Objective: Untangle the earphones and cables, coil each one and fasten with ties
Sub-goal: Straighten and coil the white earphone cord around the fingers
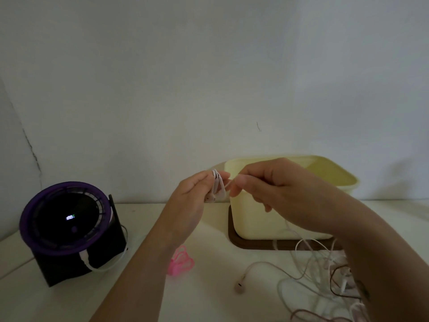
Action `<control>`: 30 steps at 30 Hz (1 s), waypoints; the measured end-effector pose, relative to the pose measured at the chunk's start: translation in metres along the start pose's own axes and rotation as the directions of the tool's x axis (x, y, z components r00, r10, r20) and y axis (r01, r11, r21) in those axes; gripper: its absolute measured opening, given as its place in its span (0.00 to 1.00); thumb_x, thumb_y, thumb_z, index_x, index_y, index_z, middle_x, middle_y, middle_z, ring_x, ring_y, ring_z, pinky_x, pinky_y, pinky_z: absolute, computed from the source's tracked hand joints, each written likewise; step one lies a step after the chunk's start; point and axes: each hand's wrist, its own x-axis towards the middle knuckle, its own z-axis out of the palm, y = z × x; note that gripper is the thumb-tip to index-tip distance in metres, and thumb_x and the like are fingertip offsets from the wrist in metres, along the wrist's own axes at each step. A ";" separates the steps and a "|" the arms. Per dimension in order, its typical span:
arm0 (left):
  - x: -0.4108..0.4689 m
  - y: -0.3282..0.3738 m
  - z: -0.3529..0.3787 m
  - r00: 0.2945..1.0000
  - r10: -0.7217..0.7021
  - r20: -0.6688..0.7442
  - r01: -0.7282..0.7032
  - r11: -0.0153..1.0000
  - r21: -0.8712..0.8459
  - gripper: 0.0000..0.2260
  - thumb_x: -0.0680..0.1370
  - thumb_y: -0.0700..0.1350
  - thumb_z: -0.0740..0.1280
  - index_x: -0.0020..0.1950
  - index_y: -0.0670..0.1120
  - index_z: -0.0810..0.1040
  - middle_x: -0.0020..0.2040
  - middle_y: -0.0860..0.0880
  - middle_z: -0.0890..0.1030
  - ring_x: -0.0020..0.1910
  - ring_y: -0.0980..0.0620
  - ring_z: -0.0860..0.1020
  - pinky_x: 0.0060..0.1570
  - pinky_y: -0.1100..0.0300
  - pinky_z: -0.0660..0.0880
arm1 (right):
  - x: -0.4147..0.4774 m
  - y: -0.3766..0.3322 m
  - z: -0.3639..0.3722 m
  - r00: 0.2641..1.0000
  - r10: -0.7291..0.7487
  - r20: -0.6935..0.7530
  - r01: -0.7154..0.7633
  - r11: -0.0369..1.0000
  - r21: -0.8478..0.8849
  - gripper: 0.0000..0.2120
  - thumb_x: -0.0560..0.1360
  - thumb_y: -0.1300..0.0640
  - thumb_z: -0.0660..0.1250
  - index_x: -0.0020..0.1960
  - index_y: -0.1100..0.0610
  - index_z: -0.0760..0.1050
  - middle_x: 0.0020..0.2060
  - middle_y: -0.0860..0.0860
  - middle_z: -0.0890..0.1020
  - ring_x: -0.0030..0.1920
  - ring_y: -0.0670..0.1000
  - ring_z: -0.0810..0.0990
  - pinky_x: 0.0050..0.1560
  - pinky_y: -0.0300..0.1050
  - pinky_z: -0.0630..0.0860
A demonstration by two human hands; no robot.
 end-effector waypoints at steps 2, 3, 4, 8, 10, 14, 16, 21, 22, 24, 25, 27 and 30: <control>0.000 0.001 0.002 1.000 -0.008 0.004 0.008 1.000 0.001 0.16 0.81 0.49 0.57 0.43 0.52 0.84 0.39 0.53 0.81 0.41 0.57 0.76 0.48 0.60 0.69 | 0.000 -0.002 0.000 0.999 -0.020 -0.048 0.019 1.000 -0.024 0.15 0.78 0.49 0.57 0.44 0.51 0.81 0.24 0.40 0.73 0.28 0.43 0.72 0.36 0.42 0.73; -0.001 0.001 0.003 1.000 -0.013 0.010 0.013 1.000 -0.002 0.17 0.82 0.48 0.56 0.42 0.51 0.83 0.37 0.54 0.82 0.39 0.58 0.76 0.48 0.60 0.70 | 0.001 -0.002 0.000 0.997 -0.022 -0.076 0.019 0.999 -0.034 0.15 0.78 0.50 0.57 0.44 0.53 0.81 0.23 0.37 0.73 0.29 0.40 0.73 0.35 0.37 0.71; -0.002 0.003 0.005 0.999 -0.019 0.026 0.019 1.000 -0.014 0.17 0.82 0.47 0.55 0.43 0.49 0.82 0.37 0.53 0.83 0.39 0.57 0.78 0.49 0.58 0.71 | 0.001 -0.001 -0.001 0.993 -0.024 -0.111 0.020 0.999 -0.042 0.15 0.78 0.49 0.57 0.43 0.53 0.80 0.23 0.38 0.72 0.28 0.40 0.71 0.33 0.38 0.71; -0.006 0.007 0.010 0.993 -0.004 0.116 0.005 1.000 -0.009 0.17 0.80 0.54 0.56 0.48 0.46 0.80 0.43 0.49 0.85 0.51 0.49 0.81 0.57 0.54 0.71 | 0.004 0.006 -0.002 0.952 -0.033 -0.304 0.025 0.999 -0.029 0.13 0.77 0.47 0.58 0.39 0.49 0.78 0.22 0.45 0.65 0.25 0.44 0.63 0.27 0.38 0.64; -0.009 0.011 0.014 0.984 -0.005 0.176 0.005 1.000 0.000 0.19 0.77 0.56 0.55 0.46 0.47 0.81 0.41 0.49 0.85 0.49 0.51 0.82 0.57 0.55 0.72 | 0.006 0.011 -0.002 0.924 -0.018 -0.381 0.024 1.000 0.012 0.13 0.78 0.49 0.59 0.38 0.49 0.77 0.24 0.45 0.65 0.26 0.44 0.62 0.28 0.36 0.62; -0.014 0.026 0.019 0.972 0.040 0.230 0.007 0.979 -0.203 0.15 0.76 0.49 0.58 0.38 0.51 0.83 0.35 0.50 0.82 0.42 0.50 0.82 0.53 0.55 0.76 | 0.013 0.028 0.004 0.869 0.085 -0.488 0.020 0.978 0.206 0.14 0.78 0.49 0.60 0.37 0.50 0.77 0.27 0.51 0.66 0.26 0.44 0.62 0.28 0.35 0.62; -0.015 0.037 0.018 0.977 0.055 0.204 0.053 0.870 -0.490 0.14 0.76 0.46 0.60 0.37 0.47 0.83 0.33 0.47 0.80 0.38 0.49 0.82 0.50 0.55 0.79 | 0.016 0.037 0.012 0.894 0.117 -0.433 -0.008 0.969 0.246 0.15 0.78 0.49 0.61 0.36 0.52 0.77 0.24 0.46 0.67 0.24 0.41 0.63 0.27 0.33 0.62; -0.009 0.047 0.009 1.000 -0.028 -0.001 0.017 0.636 -0.772 0.14 0.73 0.47 0.58 0.44 0.41 0.80 0.39 0.45 0.84 0.43 0.48 0.84 0.50 0.50 0.80 | 0.020 0.039 0.038 0.997 0.070 -0.031 -0.067 0.993 0.093 0.16 0.80 0.51 0.58 0.36 0.48 0.78 0.22 0.42 0.68 0.24 0.42 0.65 0.29 0.33 0.62; -0.007 0.045 0.006 0.999 -0.034 -0.027 0.002 0.662 -0.749 0.14 0.75 0.48 0.57 0.48 0.42 0.78 0.42 0.45 0.85 0.46 0.48 0.84 0.51 0.50 0.80 | 0.019 0.036 0.039 0.998 0.061 0.018 -0.062 0.996 0.070 0.15 0.80 0.50 0.58 0.38 0.48 0.78 0.23 0.44 0.67 0.25 0.43 0.64 0.30 0.36 0.62; -0.005 0.039 0.000 0.996 -0.050 -0.069 -0.010 0.735 -0.678 0.14 0.78 0.47 0.55 0.52 0.42 0.76 0.46 0.46 0.85 0.50 0.49 0.83 0.55 0.51 0.76 | 0.016 0.029 0.035 0.997 0.058 0.052 -0.059 0.998 0.025 0.14 0.80 0.49 0.58 0.41 0.49 0.79 0.25 0.47 0.65 0.27 0.47 0.63 0.31 0.39 0.62; -0.004 0.036 -0.002 0.995 -0.056 -0.086 -0.011 0.771 -0.637 0.13 0.79 0.47 0.55 0.53 0.42 0.76 0.47 0.46 0.85 0.51 0.49 0.83 0.56 0.52 0.74 | 0.015 0.025 0.032 0.997 0.058 0.051 -0.057 0.998 -0.005 0.13 0.79 0.48 0.59 0.41 0.49 0.79 0.24 0.46 0.65 0.27 0.46 0.63 0.30 0.38 0.62; -0.003 0.031 -0.002 0.993 -0.058 -0.106 -0.012 0.825 -0.565 0.13 0.80 0.46 0.55 0.53 0.42 0.76 0.47 0.47 0.85 0.52 0.50 0.82 0.57 0.52 0.74 | 0.011 0.016 0.026 0.998 0.046 0.044 -0.043 0.998 -0.053 0.11 0.79 0.49 0.61 0.42 0.48 0.79 0.23 0.45 0.65 0.25 0.44 0.63 0.28 0.35 0.62; -0.004 0.027 0.000 0.993 -0.052 -0.105 -0.004 0.883 -0.470 0.10 0.76 0.46 0.60 0.48 0.42 0.77 0.42 0.48 0.85 0.49 0.51 0.83 0.56 0.53 0.75 | 0.005 0.005 0.017 1.000 0.017 0.011 -0.016 0.997 -0.080 0.11 0.78 0.50 0.62 0.41 0.50 0.79 0.22 0.44 0.66 0.25 0.44 0.64 0.28 0.34 0.63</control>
